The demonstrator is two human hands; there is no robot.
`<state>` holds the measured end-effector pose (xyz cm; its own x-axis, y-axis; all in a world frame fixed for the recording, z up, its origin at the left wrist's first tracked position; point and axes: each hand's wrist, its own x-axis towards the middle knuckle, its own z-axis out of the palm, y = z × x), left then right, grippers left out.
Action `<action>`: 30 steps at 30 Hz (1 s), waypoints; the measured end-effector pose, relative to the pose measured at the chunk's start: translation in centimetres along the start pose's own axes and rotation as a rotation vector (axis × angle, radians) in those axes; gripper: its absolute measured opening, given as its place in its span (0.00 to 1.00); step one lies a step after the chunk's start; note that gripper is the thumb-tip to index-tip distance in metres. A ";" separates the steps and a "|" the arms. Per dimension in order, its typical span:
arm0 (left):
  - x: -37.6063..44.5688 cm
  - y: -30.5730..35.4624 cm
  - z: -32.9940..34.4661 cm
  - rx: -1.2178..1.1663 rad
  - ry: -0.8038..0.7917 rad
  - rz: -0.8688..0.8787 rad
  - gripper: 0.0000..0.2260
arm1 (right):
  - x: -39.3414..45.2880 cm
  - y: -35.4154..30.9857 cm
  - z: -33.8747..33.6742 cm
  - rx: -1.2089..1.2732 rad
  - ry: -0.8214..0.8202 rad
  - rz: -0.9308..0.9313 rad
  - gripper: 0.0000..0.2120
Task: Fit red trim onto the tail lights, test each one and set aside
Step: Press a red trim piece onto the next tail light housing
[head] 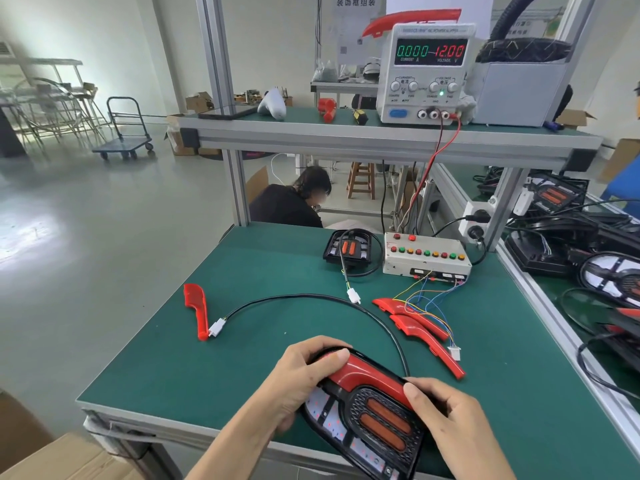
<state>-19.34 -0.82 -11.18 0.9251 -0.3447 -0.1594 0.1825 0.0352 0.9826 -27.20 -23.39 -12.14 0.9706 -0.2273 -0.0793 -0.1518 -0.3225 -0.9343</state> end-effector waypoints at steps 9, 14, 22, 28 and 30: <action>0.1 -0.6 0.0 0.064 0.042 0.082 0.19 | -0.2 -0.1 0.3 0.008 0.006 0.013 0.05; 0.1 -0.4 0.0 0.066 0.048 0.091 0.19 | -0.5 -1.2 1.3 0.036 0.046 0.032 0.04; -0.4 0.3 0.1 0.098 0.021 0.114 0.19 | -0.4 -2.7 1.8 0.005 0.042 0.016 0.04; -0.3 0.5 0.2 0.072 0.021 0.104 0.18 | 0.6 -3.3 0.3 -0.292 -0.054 -0.066 0.02; -0.3 0.6 0.4 0.097 0.021 0.121 0.17 | 1.1 -4.0 0.3 -0.392 -0.110 -0.116 0.12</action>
<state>-19.61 -1.04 -10.51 0.9455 -0.3232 -0.0401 0.0371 -0.0154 0.9992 -25.48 -22.08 -8.59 0.9963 -0.0768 -0.0381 -0.0798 -0.6701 -0.7380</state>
